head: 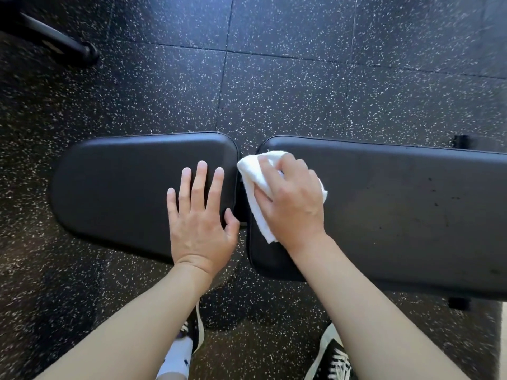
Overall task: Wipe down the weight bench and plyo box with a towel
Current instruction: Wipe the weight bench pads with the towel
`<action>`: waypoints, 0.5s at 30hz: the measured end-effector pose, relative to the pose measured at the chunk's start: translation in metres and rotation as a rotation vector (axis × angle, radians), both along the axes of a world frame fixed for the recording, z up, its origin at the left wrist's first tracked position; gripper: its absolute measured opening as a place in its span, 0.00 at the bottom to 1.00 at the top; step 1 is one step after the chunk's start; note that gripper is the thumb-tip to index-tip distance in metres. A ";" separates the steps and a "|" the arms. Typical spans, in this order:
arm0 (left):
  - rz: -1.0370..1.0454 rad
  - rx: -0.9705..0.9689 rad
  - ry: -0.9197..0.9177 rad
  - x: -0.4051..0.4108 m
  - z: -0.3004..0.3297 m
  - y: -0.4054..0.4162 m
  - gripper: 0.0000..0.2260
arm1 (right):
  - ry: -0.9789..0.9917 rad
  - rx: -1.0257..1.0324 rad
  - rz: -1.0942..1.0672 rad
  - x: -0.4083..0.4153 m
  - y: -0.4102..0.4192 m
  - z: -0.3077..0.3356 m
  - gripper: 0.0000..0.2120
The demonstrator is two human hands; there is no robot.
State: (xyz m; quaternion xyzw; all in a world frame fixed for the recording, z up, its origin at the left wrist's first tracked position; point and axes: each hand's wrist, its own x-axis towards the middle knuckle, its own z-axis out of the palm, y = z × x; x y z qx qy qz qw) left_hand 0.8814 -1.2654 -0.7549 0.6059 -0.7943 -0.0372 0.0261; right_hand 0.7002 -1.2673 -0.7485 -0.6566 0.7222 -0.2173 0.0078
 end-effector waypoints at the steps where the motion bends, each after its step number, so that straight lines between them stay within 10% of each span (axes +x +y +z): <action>1: 0.001 -0.003 0.000 0.001 0.000 0.000 0.34 | 0.000 -0.007 0.014 -0.006 0.003 0.000 0.15; 8: 0.000 -0.002 -0.002 -0.001 -0.001 0.000 0.34 | -0.021 -0.027 -0.328 -0.088 0.019 -0.004 0.12; 15: 0.006 -0.005 0.005 -0.003 0.000 -0.001 0.34 | -0.024 0.030 -0.224 -0.009 -0.048 0.000 0.11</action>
